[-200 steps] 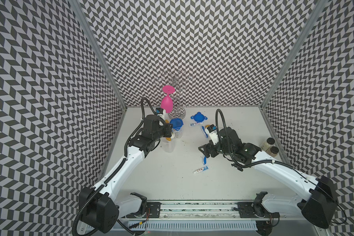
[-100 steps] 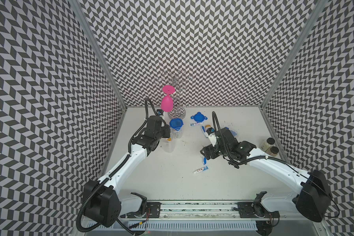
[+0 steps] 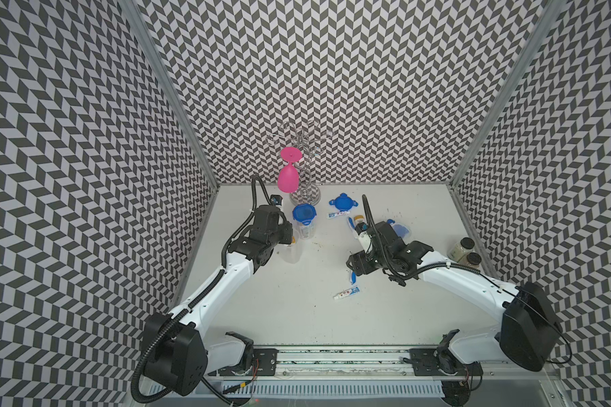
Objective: Pack away toiletry kits
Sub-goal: Place the toiletry item into the container.
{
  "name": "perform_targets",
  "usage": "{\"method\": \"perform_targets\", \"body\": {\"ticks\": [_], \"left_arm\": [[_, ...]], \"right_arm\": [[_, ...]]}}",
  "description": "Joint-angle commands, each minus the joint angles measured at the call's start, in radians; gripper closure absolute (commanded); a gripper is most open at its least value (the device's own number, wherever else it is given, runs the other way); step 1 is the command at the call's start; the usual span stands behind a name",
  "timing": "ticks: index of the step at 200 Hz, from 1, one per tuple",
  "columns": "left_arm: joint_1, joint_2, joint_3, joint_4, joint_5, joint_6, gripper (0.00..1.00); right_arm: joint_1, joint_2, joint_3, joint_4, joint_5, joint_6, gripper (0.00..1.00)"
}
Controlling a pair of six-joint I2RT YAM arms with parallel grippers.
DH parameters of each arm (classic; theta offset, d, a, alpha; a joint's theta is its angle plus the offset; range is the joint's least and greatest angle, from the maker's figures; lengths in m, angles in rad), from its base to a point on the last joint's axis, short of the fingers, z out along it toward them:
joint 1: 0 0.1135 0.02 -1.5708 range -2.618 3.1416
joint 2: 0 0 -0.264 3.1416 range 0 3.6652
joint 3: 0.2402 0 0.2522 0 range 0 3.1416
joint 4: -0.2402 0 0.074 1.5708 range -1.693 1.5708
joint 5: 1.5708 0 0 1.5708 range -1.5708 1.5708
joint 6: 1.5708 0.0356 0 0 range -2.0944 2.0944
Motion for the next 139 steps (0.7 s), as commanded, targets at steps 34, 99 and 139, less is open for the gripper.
{"method": "perform_targets", "body": {"ticks": [34, 99, 139], "left_arm": [[0.004, 0.023, -0.034, 0.076, -0.005, -0.012, 1.00], [0.002, 0.051, -0.065, 0.096, 0.002, -0.027, 1.00], [0.001, 0.045, -0.093, 0.103, 0.005, -0.035, 1.00]], "right_arm": [[-0.005, 0.090, 0.016, 0.026, 0.009, 0.001, 0.19], [-0.005, 0.203, 0.019, 0.042, -0.003, -0.010, 0.25], [-0.005, 0.277, 0.005, 0.070, 0.004, -0.024, 0.38]]}}
